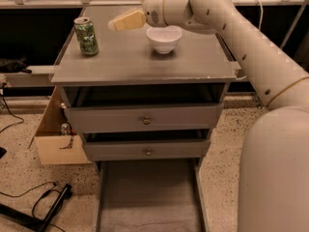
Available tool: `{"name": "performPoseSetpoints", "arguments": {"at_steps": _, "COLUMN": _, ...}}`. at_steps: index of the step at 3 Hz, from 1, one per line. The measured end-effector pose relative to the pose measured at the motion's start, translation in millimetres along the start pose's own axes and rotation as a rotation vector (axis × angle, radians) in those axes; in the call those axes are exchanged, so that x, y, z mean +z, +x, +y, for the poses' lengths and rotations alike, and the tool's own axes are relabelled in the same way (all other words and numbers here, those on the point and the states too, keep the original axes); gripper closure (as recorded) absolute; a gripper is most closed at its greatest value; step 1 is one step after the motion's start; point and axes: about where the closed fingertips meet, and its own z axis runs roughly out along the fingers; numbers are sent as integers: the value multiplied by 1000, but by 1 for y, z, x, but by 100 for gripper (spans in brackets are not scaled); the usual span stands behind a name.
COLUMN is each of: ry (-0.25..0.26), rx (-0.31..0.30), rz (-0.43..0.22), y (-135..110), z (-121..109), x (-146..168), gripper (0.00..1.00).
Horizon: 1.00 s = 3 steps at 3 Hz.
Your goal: Place green can into bottom drawer
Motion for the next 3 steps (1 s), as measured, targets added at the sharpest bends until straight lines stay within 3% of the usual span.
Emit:
{"name": "performPoseSetpoints", "arguments": {"at_steps": 1, "ry": -81, "rx": 5, "rz": 47, "y": 8, "z": 17, "x": 48, "gripper": 0}}
{"name": "performPoseSetpoints", "arguments": {"at_steps": 3, "ry": -128, "rx": 59, "rz": 106, "y": 17, "z": 50, "x": 120, "gripper": 0}}
